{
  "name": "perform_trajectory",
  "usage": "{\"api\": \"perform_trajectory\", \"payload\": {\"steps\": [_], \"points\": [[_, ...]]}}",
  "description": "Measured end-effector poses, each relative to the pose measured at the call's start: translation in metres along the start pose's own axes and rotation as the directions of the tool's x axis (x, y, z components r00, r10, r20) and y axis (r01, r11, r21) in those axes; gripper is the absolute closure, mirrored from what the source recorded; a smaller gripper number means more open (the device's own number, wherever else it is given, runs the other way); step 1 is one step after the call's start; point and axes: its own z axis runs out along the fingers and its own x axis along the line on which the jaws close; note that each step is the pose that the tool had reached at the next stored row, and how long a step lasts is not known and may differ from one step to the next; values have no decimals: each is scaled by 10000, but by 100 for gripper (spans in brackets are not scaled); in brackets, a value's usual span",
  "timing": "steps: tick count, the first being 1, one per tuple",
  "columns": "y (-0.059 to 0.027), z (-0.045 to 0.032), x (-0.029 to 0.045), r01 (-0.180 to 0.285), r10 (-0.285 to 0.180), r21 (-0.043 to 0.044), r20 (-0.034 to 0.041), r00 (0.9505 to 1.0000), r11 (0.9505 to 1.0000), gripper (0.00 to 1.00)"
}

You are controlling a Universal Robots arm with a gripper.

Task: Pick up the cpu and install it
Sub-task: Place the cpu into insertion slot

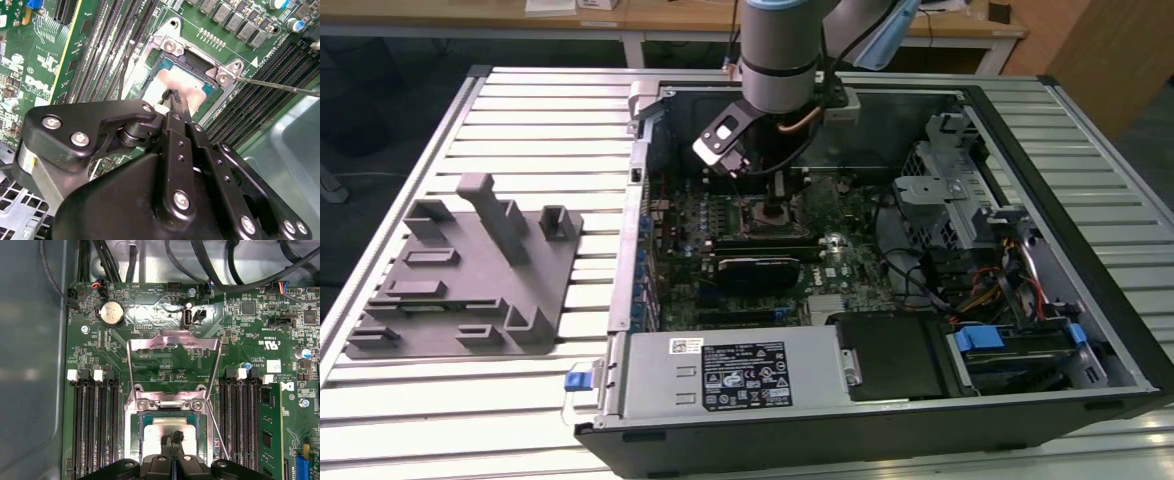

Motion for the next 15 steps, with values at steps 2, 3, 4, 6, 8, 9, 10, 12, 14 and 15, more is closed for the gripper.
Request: {"api": "perform_trajectory", "payload": {"steps": [2,3,4,6,8,9,10,12,14,15], "points": [[-1,2,0,-8,8,1,-1,10000,10000,89],[-1,4,0,-8,8,1,-3,10000,10000,89],[0,7,1,-9,9,-1,-7,10000,10000,89],[-1,18,1,-8,8,-1,-8,10000,10000,89],[-2,23,0,-8,8,1,-5,10000,10000,89],[-2,23,0,-8,8,1,-4,10000,10000,89],[-2,23,0,-8,8,2,-3,10000,10000,89],[-1,28,1,-8,8,-1,-8,10000,10000,89],[-2,37,1,-8,8,0,-7,10000,10000,89],[-3,40,1,-8,8,1,-4,10000,10000,89]]}}
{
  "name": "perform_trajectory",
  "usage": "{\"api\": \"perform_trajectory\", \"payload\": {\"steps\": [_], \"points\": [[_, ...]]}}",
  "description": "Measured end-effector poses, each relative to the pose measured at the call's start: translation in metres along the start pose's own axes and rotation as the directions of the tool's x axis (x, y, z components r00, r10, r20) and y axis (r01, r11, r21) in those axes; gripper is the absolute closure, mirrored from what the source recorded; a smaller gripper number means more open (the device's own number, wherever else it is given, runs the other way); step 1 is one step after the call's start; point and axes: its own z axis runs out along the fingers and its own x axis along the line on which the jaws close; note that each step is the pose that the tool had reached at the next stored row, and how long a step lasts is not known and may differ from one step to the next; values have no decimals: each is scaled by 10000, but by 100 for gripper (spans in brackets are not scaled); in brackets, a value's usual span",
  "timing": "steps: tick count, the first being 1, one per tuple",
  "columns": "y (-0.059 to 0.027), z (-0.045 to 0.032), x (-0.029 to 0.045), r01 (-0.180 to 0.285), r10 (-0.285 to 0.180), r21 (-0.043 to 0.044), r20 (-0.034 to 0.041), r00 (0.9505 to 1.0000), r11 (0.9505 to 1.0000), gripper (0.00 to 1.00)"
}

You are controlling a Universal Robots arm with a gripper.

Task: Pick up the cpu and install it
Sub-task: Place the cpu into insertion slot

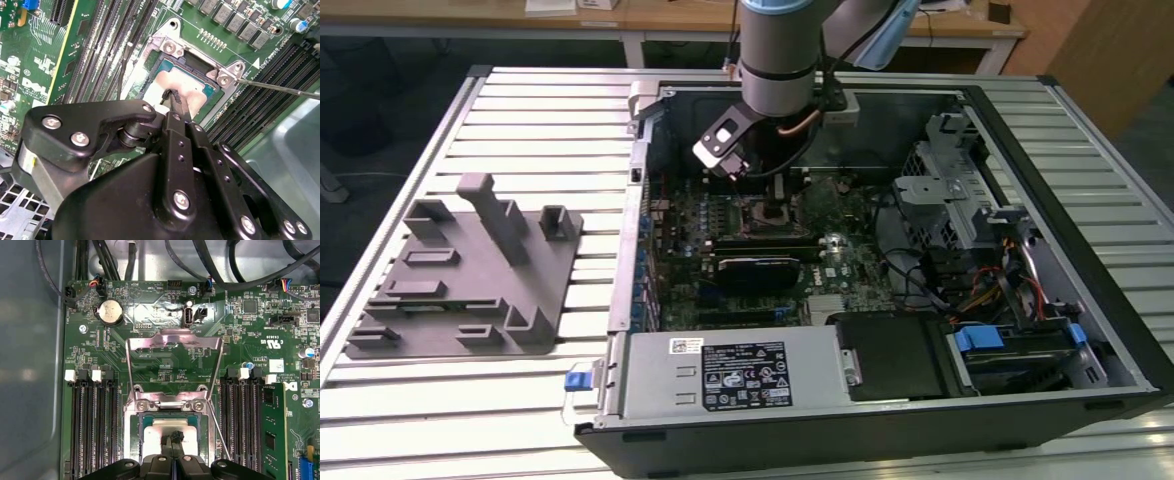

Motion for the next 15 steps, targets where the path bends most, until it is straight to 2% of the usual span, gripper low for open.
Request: {"api": "perform_trajectory", "payload": {"steps": [15], "points": [[0,4,1,-1,1,-6,-8,10000,10000,89]]}}
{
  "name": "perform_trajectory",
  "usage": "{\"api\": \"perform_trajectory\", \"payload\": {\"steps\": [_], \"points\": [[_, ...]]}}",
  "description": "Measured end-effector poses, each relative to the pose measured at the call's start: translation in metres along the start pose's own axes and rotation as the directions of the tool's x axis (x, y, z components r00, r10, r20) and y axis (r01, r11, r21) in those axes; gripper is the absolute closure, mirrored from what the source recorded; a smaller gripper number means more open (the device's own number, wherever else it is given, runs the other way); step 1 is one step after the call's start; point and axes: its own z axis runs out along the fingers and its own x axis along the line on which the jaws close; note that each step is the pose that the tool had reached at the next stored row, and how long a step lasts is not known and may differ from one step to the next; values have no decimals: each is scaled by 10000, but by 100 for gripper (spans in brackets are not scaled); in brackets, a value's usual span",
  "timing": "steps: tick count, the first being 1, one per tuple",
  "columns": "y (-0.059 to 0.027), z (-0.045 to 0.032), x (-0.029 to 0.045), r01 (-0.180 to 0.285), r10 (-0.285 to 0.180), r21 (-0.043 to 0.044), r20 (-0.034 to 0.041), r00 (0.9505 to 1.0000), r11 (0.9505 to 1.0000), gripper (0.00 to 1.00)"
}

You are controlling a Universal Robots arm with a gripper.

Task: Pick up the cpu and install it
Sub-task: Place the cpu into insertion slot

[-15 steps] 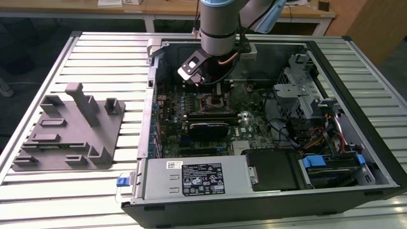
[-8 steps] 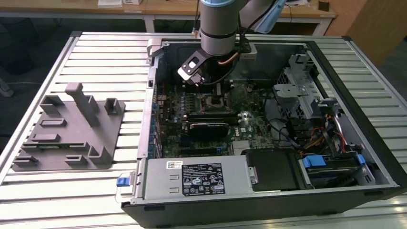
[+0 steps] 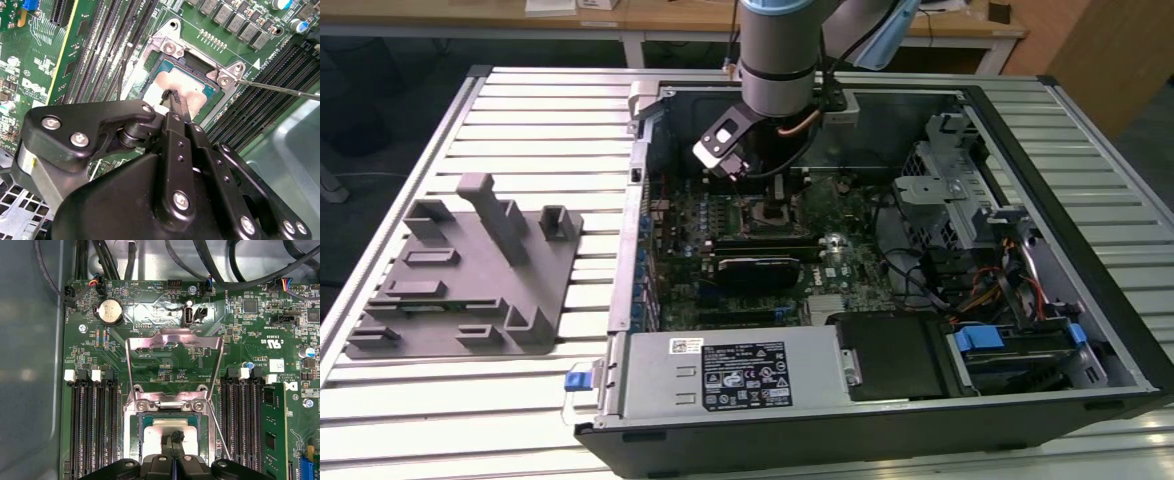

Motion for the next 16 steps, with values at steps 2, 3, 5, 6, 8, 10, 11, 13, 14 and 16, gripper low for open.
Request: {"api": "perform_trajectory", "payload": {"steps": [2,3,5,6,8,10,11,13,14,16], "points": [[1,-18,0,0,0,1,1,10000,10000,89],[1,-32,-1,0,0,5,5,10000,10000,89],[3,-63,-2,0,0,4,4,10000,10000,89],[5,-82,-3,1,-1,4,5,10000,10000,89],[8,-131,-4,1,-1,5,6,10000,10000,89],[11,-180,-5,1,-1,5,6,10000,10000,89],[12,-207,-6,0,0,4,5,10000,10000,89],[16,-259,-6,1,-1,5,6,10000,10000,89],[18,-287,-6,1,-1,4,5,10000,10000,89],[21,-339,-7,1,-1,5,6,10000,10000,89]]}}
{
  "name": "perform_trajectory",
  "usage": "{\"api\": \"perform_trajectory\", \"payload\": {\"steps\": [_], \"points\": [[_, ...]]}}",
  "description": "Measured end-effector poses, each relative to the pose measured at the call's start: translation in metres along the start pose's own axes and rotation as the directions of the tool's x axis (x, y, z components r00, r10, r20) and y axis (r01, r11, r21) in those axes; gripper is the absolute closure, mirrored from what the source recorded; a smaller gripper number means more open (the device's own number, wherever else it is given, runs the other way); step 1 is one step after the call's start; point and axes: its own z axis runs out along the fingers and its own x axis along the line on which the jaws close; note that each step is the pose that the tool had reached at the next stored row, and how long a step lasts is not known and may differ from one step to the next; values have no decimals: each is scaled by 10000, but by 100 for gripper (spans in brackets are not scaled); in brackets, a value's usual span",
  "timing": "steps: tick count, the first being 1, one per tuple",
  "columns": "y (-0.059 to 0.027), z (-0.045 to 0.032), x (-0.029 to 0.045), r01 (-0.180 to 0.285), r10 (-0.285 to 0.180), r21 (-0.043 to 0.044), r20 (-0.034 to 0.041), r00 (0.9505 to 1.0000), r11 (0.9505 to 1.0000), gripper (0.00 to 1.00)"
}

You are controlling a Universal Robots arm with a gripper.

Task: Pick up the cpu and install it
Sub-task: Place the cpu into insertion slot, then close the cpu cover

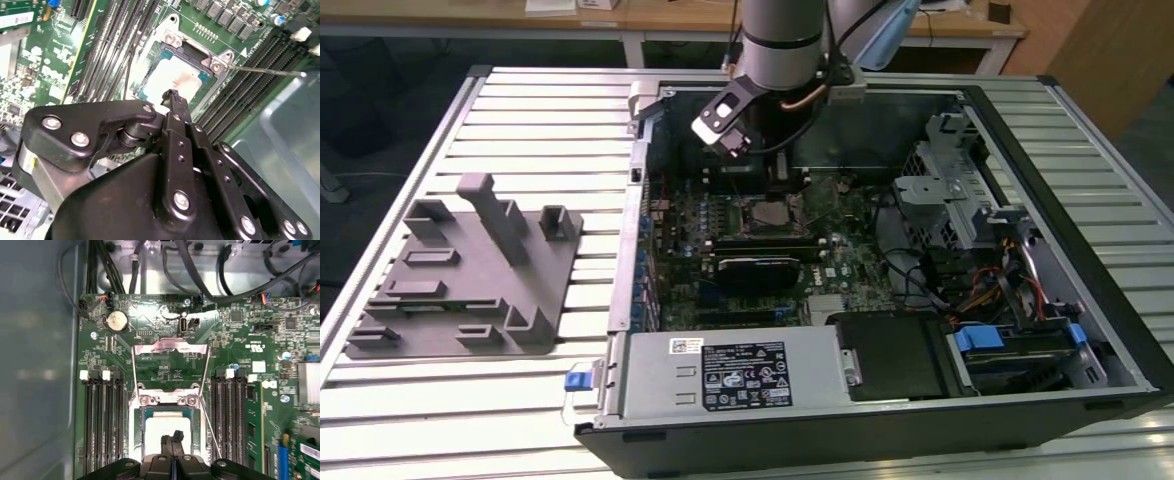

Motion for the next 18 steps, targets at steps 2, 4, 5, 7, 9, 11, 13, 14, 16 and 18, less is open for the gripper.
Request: {"api": "perform_trajectory", "payload": {"steps": [2,4,5,7,9,11,13,14,16,18], "points": [[3,-52,1,0,0,0,0,10000,10000,89],[6,-98,2,0,0,-1,-1,10000,10000,89],[8,-123,2,-1,1,-1,-1,10000,10000,89],[11,-179,1,-1,1,-1,-1,10000,10000,89],[14,-222,1,0,0,1,0,10000,10000,89],[15,-237,0,-1,1,0,-1,10000,10000,89],[15,-237,1,-1,1,-2,-3,10000,10000,89],[15,-244,0,0,0,-1,-1,10000,10000,89],[15,-248,0,0,0,-1,0,10000,10000,89],[15,-248,0,0,0,-2,-1,10000,10000,89]]}}
